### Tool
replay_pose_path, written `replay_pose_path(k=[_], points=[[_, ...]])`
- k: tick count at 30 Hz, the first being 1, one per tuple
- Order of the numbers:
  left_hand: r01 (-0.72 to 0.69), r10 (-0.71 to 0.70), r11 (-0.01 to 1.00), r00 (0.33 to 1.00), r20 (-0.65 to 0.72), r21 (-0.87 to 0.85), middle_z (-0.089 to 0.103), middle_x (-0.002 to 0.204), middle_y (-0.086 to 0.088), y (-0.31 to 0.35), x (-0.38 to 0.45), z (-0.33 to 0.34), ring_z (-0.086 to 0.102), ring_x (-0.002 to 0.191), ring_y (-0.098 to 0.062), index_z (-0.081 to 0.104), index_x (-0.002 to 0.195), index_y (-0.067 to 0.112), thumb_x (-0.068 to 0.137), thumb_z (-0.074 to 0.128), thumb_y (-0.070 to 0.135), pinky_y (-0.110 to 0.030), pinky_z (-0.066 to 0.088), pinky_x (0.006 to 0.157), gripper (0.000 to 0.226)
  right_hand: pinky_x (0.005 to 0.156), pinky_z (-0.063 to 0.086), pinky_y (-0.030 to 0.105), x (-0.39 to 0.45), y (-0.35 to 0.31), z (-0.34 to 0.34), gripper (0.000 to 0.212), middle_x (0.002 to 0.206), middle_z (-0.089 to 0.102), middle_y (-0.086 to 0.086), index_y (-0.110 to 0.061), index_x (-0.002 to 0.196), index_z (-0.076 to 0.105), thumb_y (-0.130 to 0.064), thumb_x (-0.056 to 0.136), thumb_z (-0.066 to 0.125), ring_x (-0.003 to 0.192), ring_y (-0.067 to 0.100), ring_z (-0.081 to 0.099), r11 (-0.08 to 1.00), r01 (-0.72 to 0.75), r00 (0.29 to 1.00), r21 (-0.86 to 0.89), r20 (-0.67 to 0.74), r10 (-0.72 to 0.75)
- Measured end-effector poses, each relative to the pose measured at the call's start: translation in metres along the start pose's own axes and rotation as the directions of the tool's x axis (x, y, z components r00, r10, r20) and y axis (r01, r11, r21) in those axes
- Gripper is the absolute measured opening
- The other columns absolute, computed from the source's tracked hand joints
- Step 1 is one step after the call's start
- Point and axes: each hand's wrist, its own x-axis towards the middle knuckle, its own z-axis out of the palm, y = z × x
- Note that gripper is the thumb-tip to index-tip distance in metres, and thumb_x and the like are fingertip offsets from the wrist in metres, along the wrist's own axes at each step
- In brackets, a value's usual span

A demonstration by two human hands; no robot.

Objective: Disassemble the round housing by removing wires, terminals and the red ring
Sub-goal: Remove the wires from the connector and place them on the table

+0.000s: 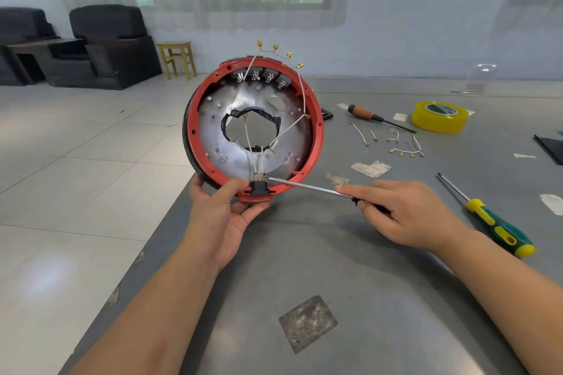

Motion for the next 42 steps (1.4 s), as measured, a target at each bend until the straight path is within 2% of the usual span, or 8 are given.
replay_pose_path(k=[4, 8, 10, 13, 17, 26, 33, 42], points=[[0.019, -0.019, 1.000, 1.000, 0.020, -0.002, 0.079, 0.100, -0.013, 0.005, 0.000, 0.001, 0.074, 0.104, -0.045, 0.039, 0.143, 0.019, 0.088, 0.068, -0.010, -0.063, 0.060, 0.081, 0.069, 0.056, 0.050, 0.039, 0.001, -0.001, -0.001, 0.043, 0.080, 0.067, -0.007, -0.039, 0.132, 0.067, -0.026, 0.095, 0.049, 0.068, 0.020, 0.062, 1.000, 0.006, 1.000, 0.004, 0.010, -0.006], [0.030, -0.029, 0.999, 0.999, 0.021, -0.032, 0.065, 0.132, -0.021, 0.009, 0.000, 0.000, 0.072, 0.109, -0.046, 0.041, 0.146, 0.015, 0.084, 0.066, -0.016, -0.064, 0.060, 0.084, 0.074, 0.058, 0.052, 0.040, 0.001, -0.001, -0.001, 0.044, 0.083, 0.068, -0.008, -0.043, 0.133, 0.065, -0.028, 0.095, 0.048, 0.071, 0.019, 0.064, 1.000, 0.004, 0.999, 0.001, 0.034, -0.004], [0.033, -0.032, 0.999, 0.999, 0.020, -0.026, 0.062, 0.138, -0.020, 0.010, 0.001, -0.001, 0.072, 0.110, -0.045, 0.042, 0.145, 0.016, 0.085, 0.064, -0.017, -0.062, 0.061, 0.083, 0.072, 0.059, 0.052, 0.040, 0.001, -0.001, -0.001, 0.044, 0.085, 0.069, -0.010, -0.044, 0.132, 0.065, -0.030, 0.095, 0.047, 0.073, 0.020, 0.065, 1.000, 0.006, 0.999, -0.001, 0.031, -0.006], [0.023, -0.023, 1.000, 1.000, 0.022, -0.001, 0.067, 0.130, -0.018, 0.009, 0.001, -0.003, 0.069, 0.115, -0.047, 0.044, 0.143, 0.017, 0.087, 0.063, -0.017, -0.064, 0.060, 0.084, 0.068, 0.057, 0.052, 0.038, 0.000, -0.001, -0.002, 0.046, 0.086, 0.070, -0.011, -0.044, 0.130, 0.067, -0.036, 0.094, 0.039, 0.073, 0.021, 0.067, 1.000, 0.023, 1.000, -0.017, 0.009, -0.023], [-0.004, 0.003, 0.999, 1.000, 0.020, 0.044, 0.076, 0.104, -0.013, 0.008, -0.001, -0.003, 0.068, 0.116, -0.048, 0.049, 0.140, 0.018, 0.088, 0.062, -0.017, -0.067, 0.059, 0.086, 0.064, 0.053, 0.045, 0.029, 0.001, -0.001, -0.002, 0.047, 0.085, 0.070, -0.012, -0.045, 0.130, 0.067, -0.036, 0.093, 0.039, 0.070, 0.018, 0.065, 0.998, 0.040, 0.999, -0.053, 0.009, -0.039], [-0.017, 0.014, 0.997, 0.999, 0.036, 0.074, 0.070, 0.113, -0.019, 0.005, -0.001, -0.006, 0.070, 0.111, -0.046, 0.054, 0.141, 0.019, 0.088, 0.061, -0.018, -0.063, 0.060, 0.086, 0.065, 0.054, 0.040, 0.025, 0.002, 0.000, 0.000, 0.048, 0.089, 0.069, -0.015, -0.050, 0.134, 0.062, -0.039, 0.094, 0.036, 0.074, 0.014, 0.065, 0.996, 0.035, 0.998, -0.077, 0.062, -0.031], [-0.011, 0.007, 0.996, 0.999, 0.038, 0.088, 0.064, 0.120, -0.020, -0.001, 0.003, -0.010, 0.062, 0.123, -0.049, 0.051, 0.145, 0.020, 0.090, 0.061, -0.016, -0.061, 0.060, 0.087, 0.067, 0.054, 0.050, 0.033, 0.002, 0.002, 0.003, 0.048, 0.089, 0.069, -0.015, -0.049, 0.135, 0.061, -0.038, 0.095, 0.038, 0.073, 0.015, 0.065, 0.997, 0.043, 0.998, -0.067, 0.053, -0.039], [-0.033, 0.031, 0.994, 0.999, 0.018, 0.104, 0.067, 0.121, -0.016, -0.005, 0.006, -0.013, 0.068, 0.118, -0.045, 0.048, 0.147, 0.025, 0.090, 0.062, -0.014, -0.060, 0.061, 0.087, 0.071, 0.056, 0.051, 0.035, 0.002, 0.002, 0.003, 0.048, 0.090, 0.069, -0.015, -0.051, 0.136, 0.059, -0.036, 0.095, 0.041, 0.075, 0.014, 0.065, 0.997, 0.040, 0.996, -0.070, 0.086, -0.034]])
